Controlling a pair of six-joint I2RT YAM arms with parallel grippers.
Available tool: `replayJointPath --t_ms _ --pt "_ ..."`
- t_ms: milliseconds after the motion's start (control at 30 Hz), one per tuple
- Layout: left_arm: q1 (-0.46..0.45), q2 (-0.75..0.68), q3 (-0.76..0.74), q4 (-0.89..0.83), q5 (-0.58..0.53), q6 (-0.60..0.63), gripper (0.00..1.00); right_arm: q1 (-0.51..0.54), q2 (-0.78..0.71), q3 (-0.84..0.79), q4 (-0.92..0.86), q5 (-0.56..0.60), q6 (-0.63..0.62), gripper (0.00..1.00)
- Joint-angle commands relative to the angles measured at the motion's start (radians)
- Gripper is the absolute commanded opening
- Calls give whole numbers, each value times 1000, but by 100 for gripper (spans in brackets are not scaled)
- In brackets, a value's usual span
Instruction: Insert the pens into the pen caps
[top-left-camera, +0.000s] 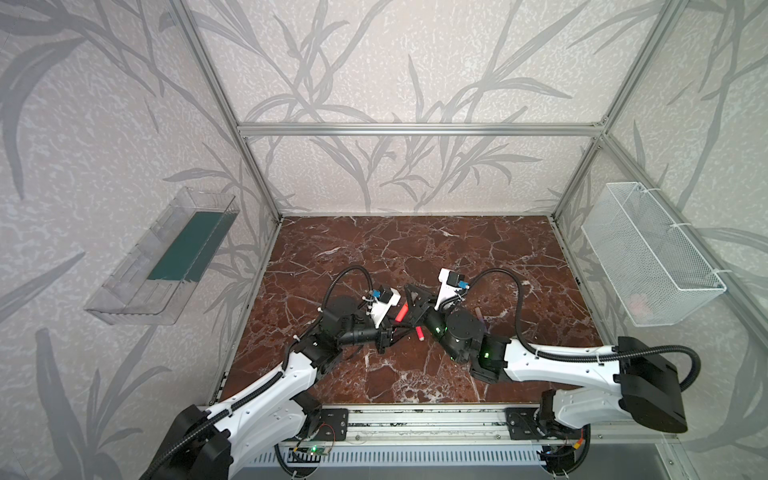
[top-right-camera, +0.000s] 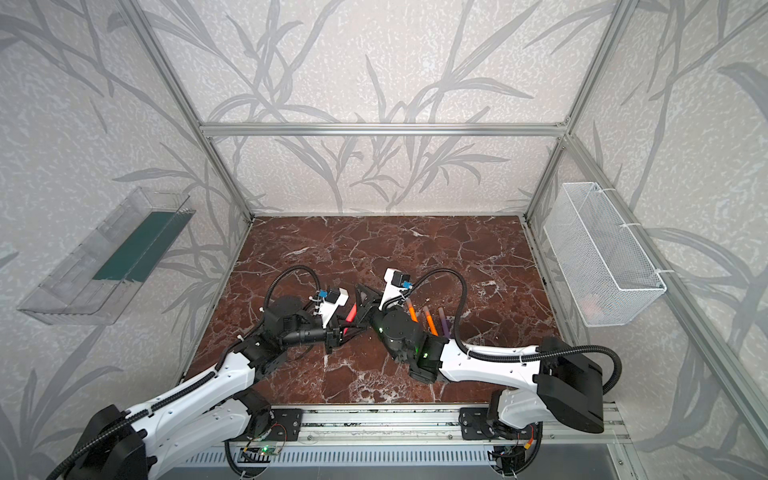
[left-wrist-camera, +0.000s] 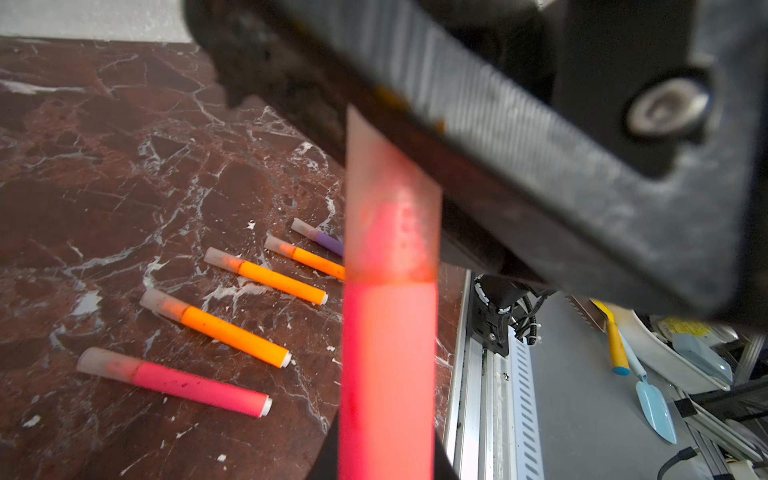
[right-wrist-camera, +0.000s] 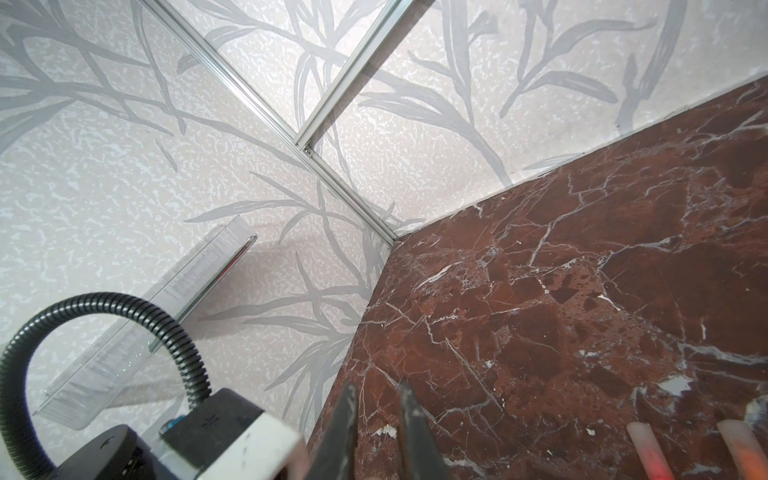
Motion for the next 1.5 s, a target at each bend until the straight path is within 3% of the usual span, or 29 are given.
replayJointPath --t_ms 0,200,433,767,867,1100,1300,1467 --pt "13 -3 -5 298 -265 -113 0 120 -46 -33 -280 -141 -86 9" --pt "-163 -11 -69 329 -306 -69 0 109 -128 -8 -337 -104 -147 19" --pt "-207 -31 -74 311 -297 -57 0 107 -137 -7 -337 -102 -147 30" --pt "-249 1 -79 330 -276 -37 0 88 -100 19 -334 -100 -148 35" --pt "-258 3 -81 328 -280 -31 0 69 -83 19 -332 -109 -131 34" --pt "-259 3 -87 291 -326 -15 1 35 -72 8 -376 -54 -113 8" --pt "-258 1 -149 317 -429 -18 50 -96 -124 -44 -564 -17 -61 5" --pt "-257 -9 -137 202 -669 -39 65 -269 -101 -29 -773 -112 -84 5"
